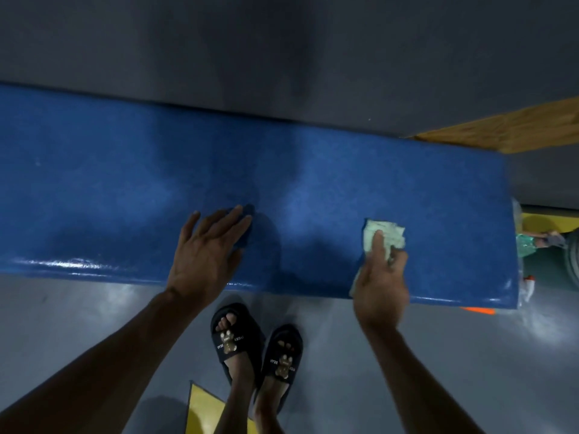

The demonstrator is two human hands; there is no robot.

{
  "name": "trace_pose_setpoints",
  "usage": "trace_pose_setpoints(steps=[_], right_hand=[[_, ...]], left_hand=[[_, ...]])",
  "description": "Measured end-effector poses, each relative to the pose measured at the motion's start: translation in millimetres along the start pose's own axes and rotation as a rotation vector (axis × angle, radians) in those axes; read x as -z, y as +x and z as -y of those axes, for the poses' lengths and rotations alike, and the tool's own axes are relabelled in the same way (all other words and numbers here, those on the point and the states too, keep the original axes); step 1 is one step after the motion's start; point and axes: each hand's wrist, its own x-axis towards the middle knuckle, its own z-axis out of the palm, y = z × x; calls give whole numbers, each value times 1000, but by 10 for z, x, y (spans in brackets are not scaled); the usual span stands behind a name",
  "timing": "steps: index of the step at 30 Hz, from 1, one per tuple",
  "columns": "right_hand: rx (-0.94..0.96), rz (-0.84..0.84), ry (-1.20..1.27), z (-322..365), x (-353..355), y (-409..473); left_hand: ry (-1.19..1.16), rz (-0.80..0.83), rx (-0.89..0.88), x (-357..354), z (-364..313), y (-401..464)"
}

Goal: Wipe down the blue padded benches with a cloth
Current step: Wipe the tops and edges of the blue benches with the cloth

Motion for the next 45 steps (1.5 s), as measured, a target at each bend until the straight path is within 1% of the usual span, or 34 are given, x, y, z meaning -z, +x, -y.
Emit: trace_pose_setpoints(steps=[1,3,5,7,9,10,12,14,15,17,19,22,24,26,28,30,32,34,36,37,38,39,41,43,45], right_hand=[[21,6,44,180,-77,-138],[189,36,139,522,-213,-438],[349,50,179,709,-248,-600],[449,64,156,664,-224,-559],[541,111,83,435,-135,-450],[542,148,45,276,-63,-374],[399,186,-25,-67,124,-206],[228,150,-68,-351,292,-89],[181,133,-73,-449,354,-49],[162,110,-91,-533,439,-17],[158,108,-95,-506,467,-33],[43,124,-40,-406,427,-115],[-22,90,0,-258,325,-210],[-27,42,36,43,163,-355],[31,64,48,502,-33,-538],[152,120,40,975,-192,-714],[291,174,22,1224,-264,-774],[436,214,-2,1152,-218,-705],[562,223,-103,816,-82,-536],[579,209,-169,609,-3,-432],[545,190,-215,396,73,-324],[461,176,-225,212,150,-231],[253,129,-170,13,243,-158],[104,73,-90,99,177,-264],[17,44,25,458,23,-494]], left_hand=[[1,4,4,1,4,-36],[8,23,22,11,2,-105],[24,37,36,26,1,-174],[32,50,45,44,24,-244],[40,61,52,60,69,-323],[41,64,58,65,91,-362],[40,73,76,80,136,-433],[43,79,88,70,173,-504],[44,77,86,52,188,-542],[52,71,75,15,208,-608],[55,80,78,-10,218,-627],[33,90,90,-5,209,-612],[30,89,87,-13,223,-612],[19,93,78,-28,258,-635],[4,94,73,-36,294,-646],[1,100,66,-33,321,-650],[6,102,58,-25,342,-639],[12,104,51,-10,369,-627],[10,108,45,2,384,-623],[8,105,35,6,399,-624],[1,100,24,9,413,-624],[-10,96,14,9,425,-619],[-26,100,-3,15,456,-614],[-29,121,-9,37,482,-604],[-41,127,-17,68,514,-602]])
